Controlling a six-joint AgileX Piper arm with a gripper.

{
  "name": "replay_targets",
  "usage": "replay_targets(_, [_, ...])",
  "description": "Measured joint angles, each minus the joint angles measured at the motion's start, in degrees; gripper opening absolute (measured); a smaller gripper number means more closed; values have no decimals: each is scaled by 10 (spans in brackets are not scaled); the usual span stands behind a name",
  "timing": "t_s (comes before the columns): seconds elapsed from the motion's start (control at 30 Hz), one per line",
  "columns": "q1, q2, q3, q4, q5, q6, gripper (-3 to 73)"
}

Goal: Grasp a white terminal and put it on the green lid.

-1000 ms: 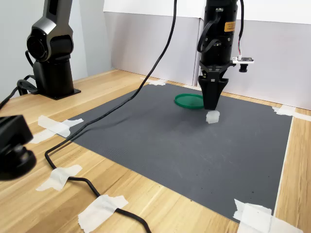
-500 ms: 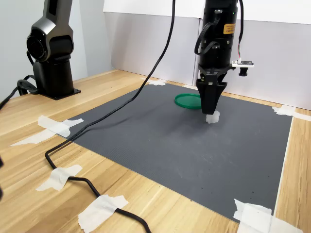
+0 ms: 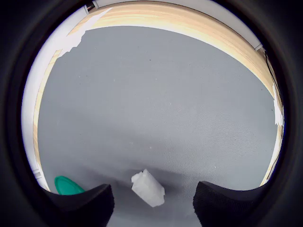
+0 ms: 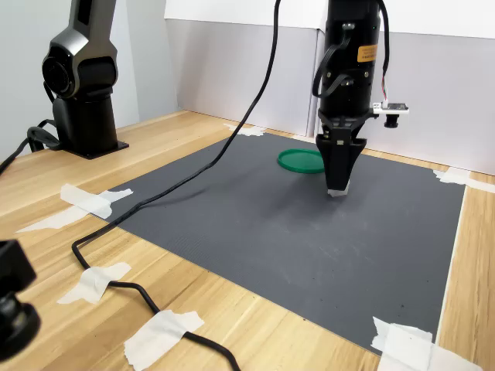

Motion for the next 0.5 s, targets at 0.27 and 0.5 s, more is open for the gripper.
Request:
replay_targets(0.27, [0, 21, -4, 2, -7, -2, 703])
replay_targets(0.5, [0, 27, -4, 2, -15, -6, 702])
